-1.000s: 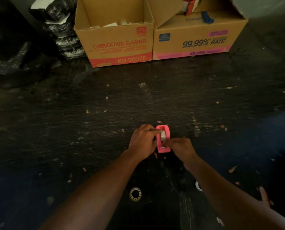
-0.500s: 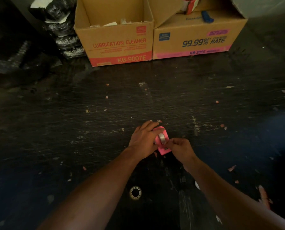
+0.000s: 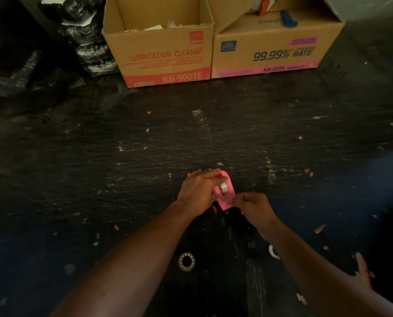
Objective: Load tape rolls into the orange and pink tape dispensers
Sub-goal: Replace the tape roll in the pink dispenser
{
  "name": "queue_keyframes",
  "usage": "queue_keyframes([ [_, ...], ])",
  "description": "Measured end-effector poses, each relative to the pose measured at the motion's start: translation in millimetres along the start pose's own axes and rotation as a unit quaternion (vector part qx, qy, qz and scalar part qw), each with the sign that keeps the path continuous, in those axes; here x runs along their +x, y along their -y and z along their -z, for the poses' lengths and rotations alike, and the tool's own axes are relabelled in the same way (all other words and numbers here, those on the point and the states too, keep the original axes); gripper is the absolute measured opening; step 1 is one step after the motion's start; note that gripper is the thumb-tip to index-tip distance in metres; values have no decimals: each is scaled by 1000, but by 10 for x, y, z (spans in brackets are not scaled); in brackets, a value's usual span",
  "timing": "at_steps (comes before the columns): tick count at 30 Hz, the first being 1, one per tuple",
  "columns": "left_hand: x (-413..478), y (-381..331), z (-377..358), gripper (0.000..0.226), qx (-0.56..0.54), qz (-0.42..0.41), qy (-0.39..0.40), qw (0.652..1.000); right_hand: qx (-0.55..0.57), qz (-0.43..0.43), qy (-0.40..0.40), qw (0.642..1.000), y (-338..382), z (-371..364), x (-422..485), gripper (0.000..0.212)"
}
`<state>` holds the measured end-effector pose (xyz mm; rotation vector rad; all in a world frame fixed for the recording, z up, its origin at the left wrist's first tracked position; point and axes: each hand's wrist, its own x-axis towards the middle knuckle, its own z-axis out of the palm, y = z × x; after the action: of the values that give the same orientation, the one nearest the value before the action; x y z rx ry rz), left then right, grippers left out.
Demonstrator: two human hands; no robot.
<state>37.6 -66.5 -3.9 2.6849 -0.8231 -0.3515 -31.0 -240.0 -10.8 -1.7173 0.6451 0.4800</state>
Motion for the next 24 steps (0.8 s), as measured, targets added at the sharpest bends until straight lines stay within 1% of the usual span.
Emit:
queue_keyframes([
  [7, -20, -5, 6, 62, -7, -8, 2, 1000, -25, -15, -16, 999, -63, 49, 7, 15],
  [24, -17, -40, 62, 63, 2, 0, 15, 1000, -83, -34, -6, 996, -62, 64, 55, 14],
])
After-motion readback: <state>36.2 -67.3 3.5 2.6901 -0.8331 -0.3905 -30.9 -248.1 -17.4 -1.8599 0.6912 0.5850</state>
